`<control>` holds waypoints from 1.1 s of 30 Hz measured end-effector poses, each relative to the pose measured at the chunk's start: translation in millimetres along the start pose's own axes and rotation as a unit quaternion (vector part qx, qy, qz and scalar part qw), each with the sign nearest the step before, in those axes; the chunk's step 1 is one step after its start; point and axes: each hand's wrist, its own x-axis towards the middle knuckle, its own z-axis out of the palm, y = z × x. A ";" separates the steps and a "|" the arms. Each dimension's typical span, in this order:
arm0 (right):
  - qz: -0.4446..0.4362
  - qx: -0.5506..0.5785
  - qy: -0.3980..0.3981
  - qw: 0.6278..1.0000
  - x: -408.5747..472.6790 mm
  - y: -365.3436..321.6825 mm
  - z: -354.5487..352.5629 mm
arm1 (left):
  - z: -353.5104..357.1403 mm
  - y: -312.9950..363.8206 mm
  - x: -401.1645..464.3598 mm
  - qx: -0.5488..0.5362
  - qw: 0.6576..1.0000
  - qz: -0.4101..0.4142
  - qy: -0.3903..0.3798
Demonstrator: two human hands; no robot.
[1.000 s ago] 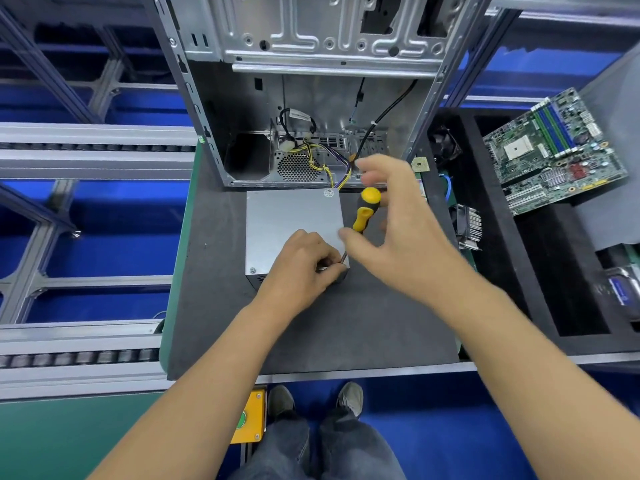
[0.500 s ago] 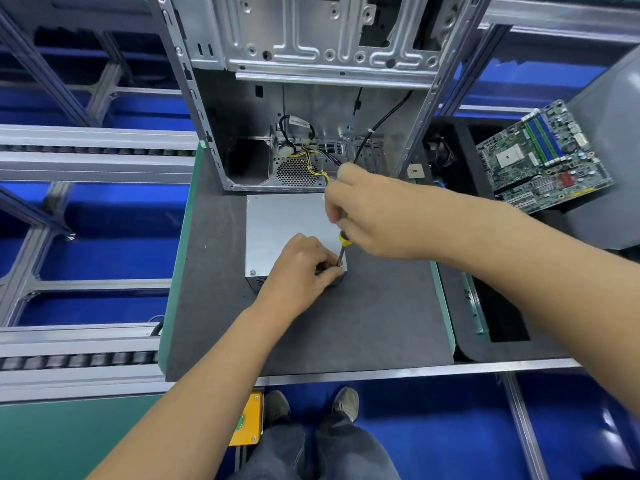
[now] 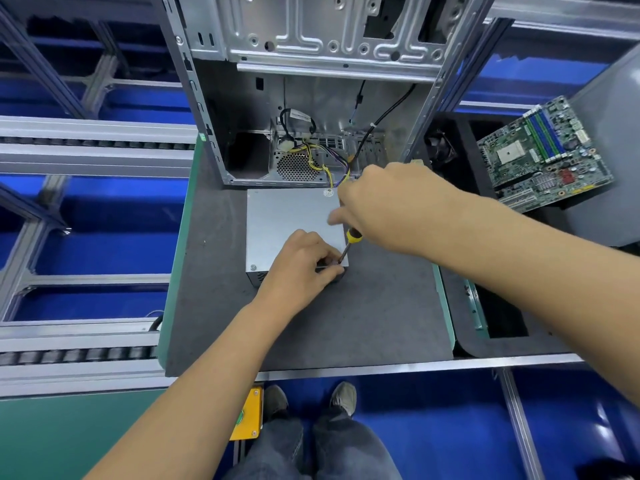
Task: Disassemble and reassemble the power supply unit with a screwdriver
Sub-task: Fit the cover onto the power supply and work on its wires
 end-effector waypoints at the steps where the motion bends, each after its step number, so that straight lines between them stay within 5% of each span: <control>1: -0.009 0.040 -0.017 0.999 -1.1 2.1 0.2 | -0.3 0.0 -0.1 0.001 1.000 0.001 0.002; 4: -0.051 0.095 -0.036 0.994 -2.7 3.3 1.9 | -0.3 -0.2 -0.1 0.003 1.000 0.004 0.007; 8: 0.003 0.005 0.040 0.999 -1.4 -6.8 5.1 | 1.6 0.1 0.7 -0.001 1.000 -0.011 0.012; 13: -0.051 0.143 -0.001 0.988 -1.0 2.2 3.6 | 1.9 -0.1 1.1 -0.007 1.000 -0.013 0.011; 16: -0.044 0.092 0.016 0.995 3.3 4.3 1.1 | 0.0 1.4 -0.2 -0.007 1.000 0.001 -0.002; 21: 0.019 -0.025 0.127 0.991 0.2 -3.1 14.5 | -12.6 29.0 2.3 -0.220 0.965 -0.039 0.140; 27: -0.049 0.210 0.066 0.974 -9.1 7.9 -4.2 | -23.5 43.8 10.8 -0.236 0.960 -0.015 0.150; 33: -0.010 0.029 0.113 0.993 -2.2 12.0 -7.5 | -20.6 44.2 9.6 -0.224 0.970 0.024 0.086</control>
